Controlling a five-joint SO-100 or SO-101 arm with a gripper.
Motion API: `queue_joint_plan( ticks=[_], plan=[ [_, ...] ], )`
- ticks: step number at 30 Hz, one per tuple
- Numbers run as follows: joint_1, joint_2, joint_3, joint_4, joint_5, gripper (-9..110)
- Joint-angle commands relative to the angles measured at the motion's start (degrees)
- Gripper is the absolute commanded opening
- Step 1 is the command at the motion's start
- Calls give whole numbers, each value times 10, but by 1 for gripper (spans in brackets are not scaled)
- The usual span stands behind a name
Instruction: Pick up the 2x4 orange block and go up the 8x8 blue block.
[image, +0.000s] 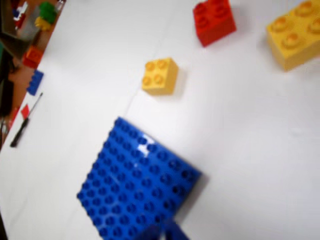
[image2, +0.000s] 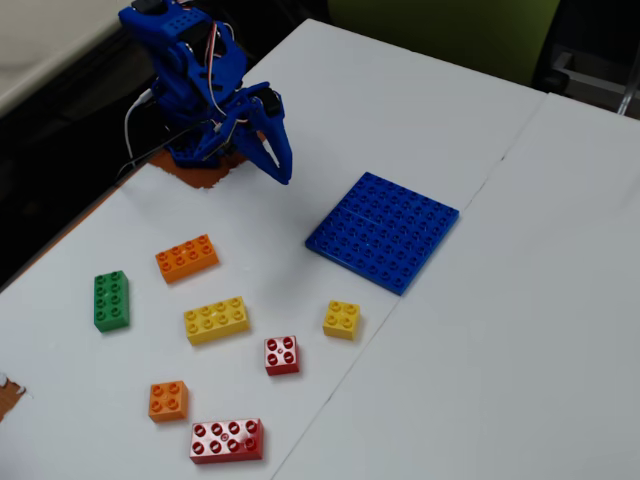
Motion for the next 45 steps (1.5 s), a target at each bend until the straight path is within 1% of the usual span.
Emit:
queue_joint_plan(
  ticks=[1,6,10,16,21,23,29,32,39,42,45],
  plan=[
    [16,-91,-109,31,-63,0],
    [64,-265,-301,186,-233,0],
    [104,-358,-417,301,-417,0],
    [156,-460,-538,391,-629,1],
    [192,-533,-626,442,-757,0],
    [219,-553,-646,464,-847,1],
    [307,-592,-670,487,-1129,6],
    [330,-623,-706,509,-1210,7],
    [361,-657,-751,527,-1345,7],
    [381,-663,-737,499,-1414,7],
    [395,-665,-712,467,-1458,8]
  ],
)
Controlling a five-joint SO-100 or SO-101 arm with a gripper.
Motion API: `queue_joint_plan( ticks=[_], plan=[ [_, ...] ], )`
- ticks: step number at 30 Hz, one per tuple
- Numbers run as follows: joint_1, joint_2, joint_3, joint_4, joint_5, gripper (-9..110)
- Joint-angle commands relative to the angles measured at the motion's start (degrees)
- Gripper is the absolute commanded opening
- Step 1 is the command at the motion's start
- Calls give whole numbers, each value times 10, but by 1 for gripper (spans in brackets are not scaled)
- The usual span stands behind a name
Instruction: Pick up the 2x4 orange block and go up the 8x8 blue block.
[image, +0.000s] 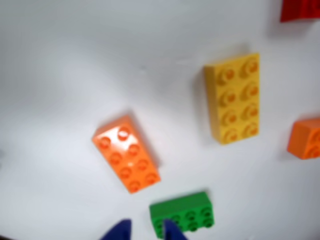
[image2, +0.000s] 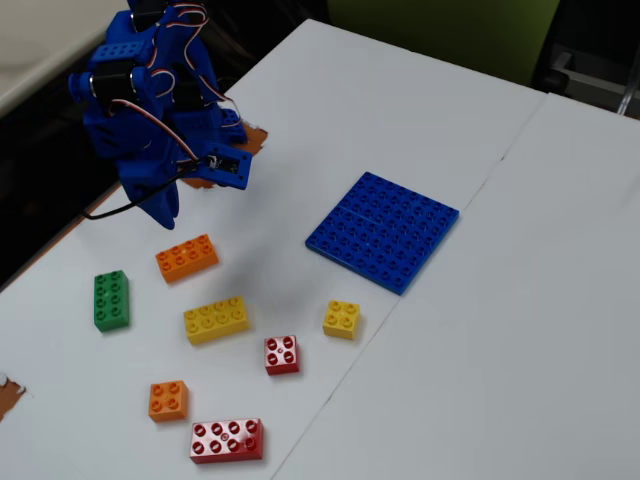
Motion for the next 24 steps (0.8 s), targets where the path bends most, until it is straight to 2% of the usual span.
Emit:
queue_joint_plan(
  ticks=[1,8,14,24],
  plan=[
    [18,-1,10,-38,-112,8],
    [31,-19,57,-96,-207,12],
    [31,-40,73,-125,-277,23],
    [15,-55,127,-192,-403,26]
  ],
)
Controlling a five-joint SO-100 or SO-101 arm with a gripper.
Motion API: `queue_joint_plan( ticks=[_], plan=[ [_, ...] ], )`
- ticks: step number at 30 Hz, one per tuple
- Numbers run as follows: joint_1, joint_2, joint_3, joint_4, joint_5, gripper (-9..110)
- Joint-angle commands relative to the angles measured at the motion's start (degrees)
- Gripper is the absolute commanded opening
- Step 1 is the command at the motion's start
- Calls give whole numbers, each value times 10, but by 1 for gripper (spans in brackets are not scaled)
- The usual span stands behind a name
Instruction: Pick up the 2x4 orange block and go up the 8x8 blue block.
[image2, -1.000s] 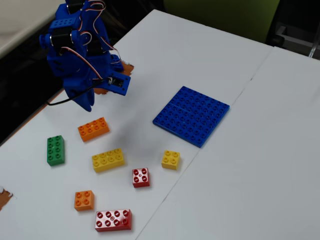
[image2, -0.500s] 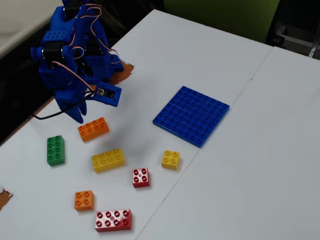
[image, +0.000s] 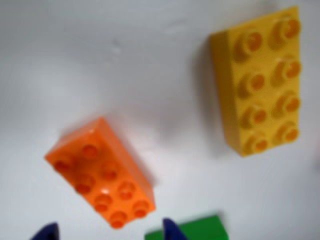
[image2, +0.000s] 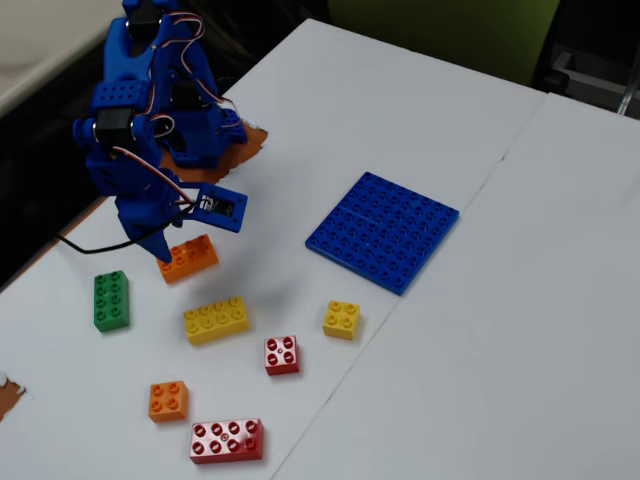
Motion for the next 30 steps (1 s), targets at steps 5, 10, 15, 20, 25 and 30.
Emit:
queue_joint_plan(
  ticks=[5,10,15,20,25,30],
  plan=[
    [-14,-2,62,-81,-449,27],
    [-14,-1,87,-101,-500,30],
    [-11,-5,90,-101,-547,30],
    [-8,-18,91,-110,-585,28],
    [-3,-35,91,-121,-614,26],
    [-1,-41,91,-127,-620,22]
  ],
)
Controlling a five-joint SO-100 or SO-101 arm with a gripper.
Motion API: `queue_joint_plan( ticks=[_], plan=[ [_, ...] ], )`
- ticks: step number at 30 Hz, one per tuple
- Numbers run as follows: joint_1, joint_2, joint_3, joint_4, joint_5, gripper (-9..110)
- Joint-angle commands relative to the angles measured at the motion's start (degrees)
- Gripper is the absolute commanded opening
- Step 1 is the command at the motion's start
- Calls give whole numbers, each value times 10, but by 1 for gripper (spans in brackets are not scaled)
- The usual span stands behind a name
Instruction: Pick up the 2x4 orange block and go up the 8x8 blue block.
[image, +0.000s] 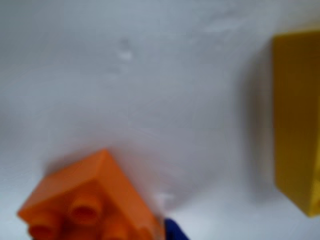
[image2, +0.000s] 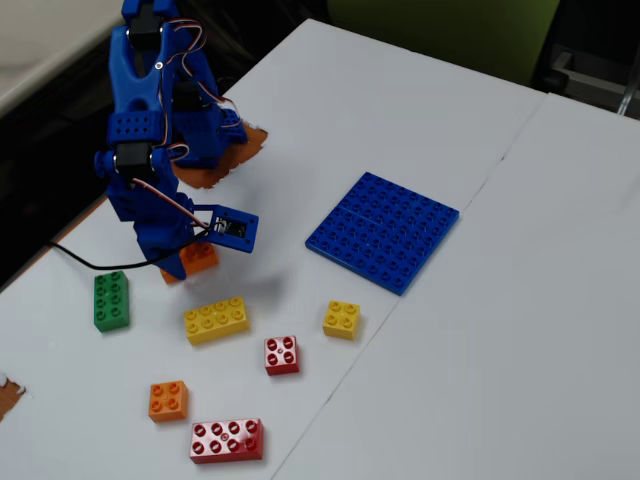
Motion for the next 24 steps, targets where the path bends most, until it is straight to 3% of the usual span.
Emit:
queue_joint_plan(
  ticks=[1,24],
  plan=[
    [5,3,-3,-7,-620,21],
    [-4,3,-3,-21,-599,17]
  ],
)
